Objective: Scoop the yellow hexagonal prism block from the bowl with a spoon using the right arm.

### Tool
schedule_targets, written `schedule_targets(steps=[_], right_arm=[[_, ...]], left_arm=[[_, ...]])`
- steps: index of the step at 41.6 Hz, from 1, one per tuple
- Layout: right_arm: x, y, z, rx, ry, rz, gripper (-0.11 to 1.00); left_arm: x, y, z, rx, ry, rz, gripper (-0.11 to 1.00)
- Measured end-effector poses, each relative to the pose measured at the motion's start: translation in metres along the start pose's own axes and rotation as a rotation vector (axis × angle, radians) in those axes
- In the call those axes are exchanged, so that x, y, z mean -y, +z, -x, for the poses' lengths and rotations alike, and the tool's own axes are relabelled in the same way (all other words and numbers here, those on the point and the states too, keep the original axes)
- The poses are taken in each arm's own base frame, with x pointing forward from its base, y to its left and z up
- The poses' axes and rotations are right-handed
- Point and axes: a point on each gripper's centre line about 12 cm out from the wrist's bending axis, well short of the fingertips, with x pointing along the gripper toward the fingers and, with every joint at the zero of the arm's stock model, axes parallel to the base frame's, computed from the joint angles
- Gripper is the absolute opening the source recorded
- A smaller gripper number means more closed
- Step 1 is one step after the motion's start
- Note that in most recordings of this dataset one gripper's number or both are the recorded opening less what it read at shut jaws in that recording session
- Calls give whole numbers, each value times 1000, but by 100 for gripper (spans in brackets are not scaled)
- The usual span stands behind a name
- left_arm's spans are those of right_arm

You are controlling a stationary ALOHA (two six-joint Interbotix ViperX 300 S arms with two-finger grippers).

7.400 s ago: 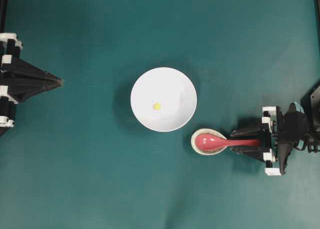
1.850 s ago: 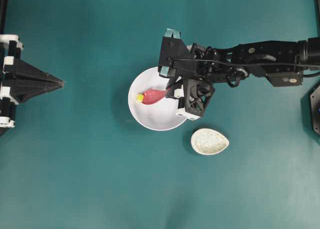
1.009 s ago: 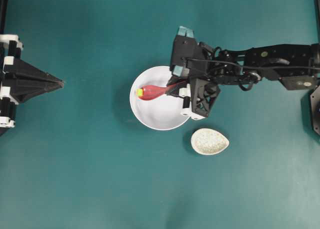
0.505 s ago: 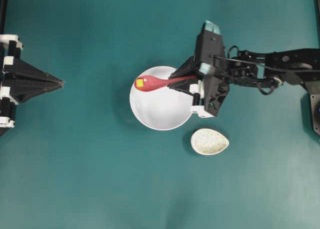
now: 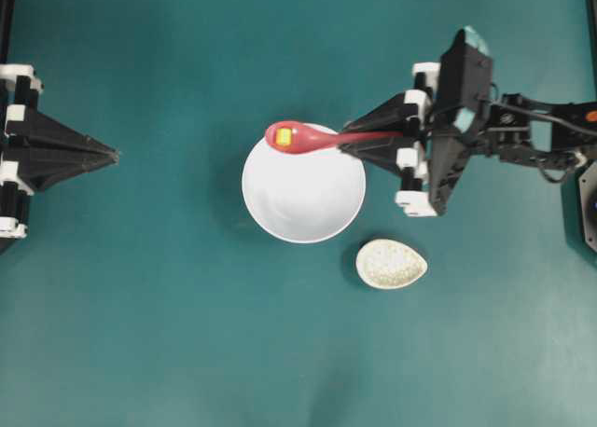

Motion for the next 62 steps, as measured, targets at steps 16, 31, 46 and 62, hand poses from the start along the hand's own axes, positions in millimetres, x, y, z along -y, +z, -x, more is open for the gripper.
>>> schedule_targets(steps=[16,31,46,62], right_arm=[[1,0,22,29,6,-1,23],[1,1,29,42,8,-2,23],[1,2,29,47,8,-2,23],[1,1,29,47,8,15,23]], left_arm=[[0,0,0,2,0,0,0],[0,0,0,2,0,2,0],[0,0,0,2,0,2,0],[0,-1,-1,-6,0,-9,0]])
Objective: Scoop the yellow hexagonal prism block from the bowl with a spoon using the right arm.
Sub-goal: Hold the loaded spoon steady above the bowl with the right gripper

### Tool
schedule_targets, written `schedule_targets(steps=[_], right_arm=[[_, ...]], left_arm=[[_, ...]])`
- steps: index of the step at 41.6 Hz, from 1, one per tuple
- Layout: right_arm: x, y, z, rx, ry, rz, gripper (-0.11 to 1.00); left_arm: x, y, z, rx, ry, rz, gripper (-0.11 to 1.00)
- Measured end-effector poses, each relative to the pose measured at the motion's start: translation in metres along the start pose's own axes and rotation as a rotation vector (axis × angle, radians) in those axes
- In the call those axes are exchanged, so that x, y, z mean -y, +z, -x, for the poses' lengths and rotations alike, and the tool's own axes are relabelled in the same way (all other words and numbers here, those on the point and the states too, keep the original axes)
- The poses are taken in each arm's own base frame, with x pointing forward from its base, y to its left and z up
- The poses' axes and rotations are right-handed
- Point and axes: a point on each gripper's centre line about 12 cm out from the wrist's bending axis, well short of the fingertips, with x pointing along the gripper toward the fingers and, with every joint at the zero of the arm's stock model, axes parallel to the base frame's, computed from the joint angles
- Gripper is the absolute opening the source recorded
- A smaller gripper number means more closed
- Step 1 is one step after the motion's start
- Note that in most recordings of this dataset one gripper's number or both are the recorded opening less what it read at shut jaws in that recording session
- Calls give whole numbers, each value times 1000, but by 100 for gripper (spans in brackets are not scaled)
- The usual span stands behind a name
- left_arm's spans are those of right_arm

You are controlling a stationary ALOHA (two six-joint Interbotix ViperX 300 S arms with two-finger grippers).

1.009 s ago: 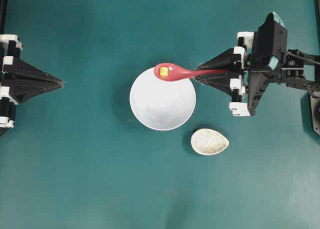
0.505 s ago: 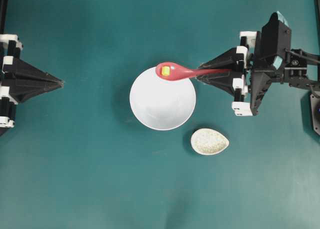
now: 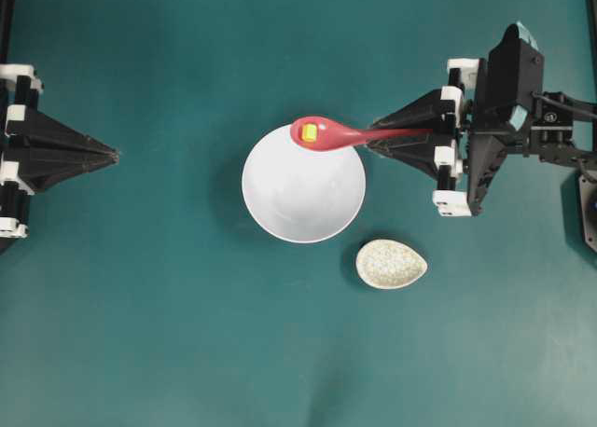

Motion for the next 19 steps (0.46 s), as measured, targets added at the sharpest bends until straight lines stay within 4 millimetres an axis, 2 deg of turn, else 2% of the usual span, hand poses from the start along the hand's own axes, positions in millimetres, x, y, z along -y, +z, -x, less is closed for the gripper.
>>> schedule_targets(steps=[19], right_arm=[[0,-2,-2,-1,-1,7,23]], left_arm=[[0,0,0,0,0,0,0]])
